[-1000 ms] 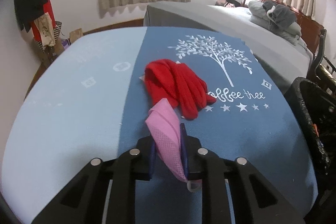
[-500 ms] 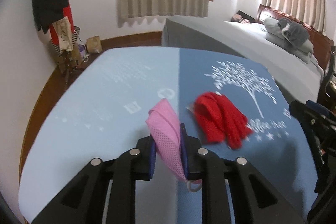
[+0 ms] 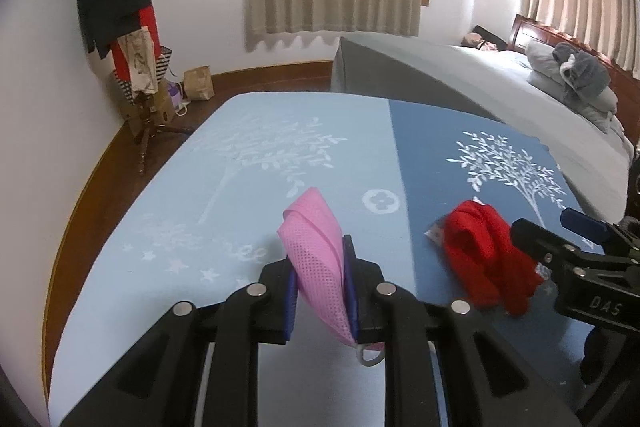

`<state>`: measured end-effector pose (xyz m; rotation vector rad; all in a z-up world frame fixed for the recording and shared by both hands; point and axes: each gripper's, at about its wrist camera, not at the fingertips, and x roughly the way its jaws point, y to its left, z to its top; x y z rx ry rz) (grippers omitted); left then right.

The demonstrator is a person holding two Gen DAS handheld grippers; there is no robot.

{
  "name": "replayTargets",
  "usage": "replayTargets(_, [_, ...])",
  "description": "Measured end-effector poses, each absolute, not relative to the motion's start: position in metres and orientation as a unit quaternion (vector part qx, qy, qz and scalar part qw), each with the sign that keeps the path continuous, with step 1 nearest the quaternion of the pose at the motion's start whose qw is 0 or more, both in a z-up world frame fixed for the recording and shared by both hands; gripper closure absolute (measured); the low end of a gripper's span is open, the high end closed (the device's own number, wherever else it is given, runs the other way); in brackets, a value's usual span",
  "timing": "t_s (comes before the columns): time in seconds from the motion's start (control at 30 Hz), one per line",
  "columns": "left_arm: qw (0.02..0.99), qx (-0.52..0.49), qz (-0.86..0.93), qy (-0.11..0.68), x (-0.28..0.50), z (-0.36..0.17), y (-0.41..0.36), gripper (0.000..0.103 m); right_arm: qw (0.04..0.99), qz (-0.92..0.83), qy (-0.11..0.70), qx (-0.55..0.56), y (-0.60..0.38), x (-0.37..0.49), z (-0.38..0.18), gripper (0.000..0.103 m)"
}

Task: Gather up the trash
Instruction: 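Grasp the red glove with the right tool, then carry the pink mask and red glove over the black bin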

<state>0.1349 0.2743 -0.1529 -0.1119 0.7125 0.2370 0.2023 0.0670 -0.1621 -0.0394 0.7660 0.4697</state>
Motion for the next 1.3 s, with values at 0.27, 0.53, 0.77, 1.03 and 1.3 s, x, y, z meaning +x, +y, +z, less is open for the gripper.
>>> replayTargets(0.27, [0.927, -0.055, 0.125, 0.349, 0.133, -0.154, 0.289, 0.083, 0.883, 0.231, 0.408, -0.027, 0.089, 0.213, -0.178, 0.006])
replayTargets(0.53, [0.926, -0.058, 0.125, 0.352, 0.132, -0.155, 0.287, 0.083, 0.865, 0.256, 0.431, -0.033, 0.098, 0.211, -0.184, 0.041])
replayTargets(0.77, [0.929, -0.056, 0.121, 0.346, 0.127, -0.147, 0.281, 0.083, 0.858, 0.282, 0.429, -0.032, 0.092, 0.2, -0.177, 0.083])
replayTargets(1.03, [0.935, -0.051, 0.106, 0.335, 0.122, -0.132, 0.262, 0.083, 0.87, 0.288, 0.399, -0.004, 0.063, 0.182, -0.145, 0.084])
replayTargets(1.3, [0.944, -0.043, 0.08, 0.318, 0.12, -0.111, 0.233, 0.083, 0.888, 0.273, 0.368, 0.018, 0.022, 0.168, -0.111, 0.084])
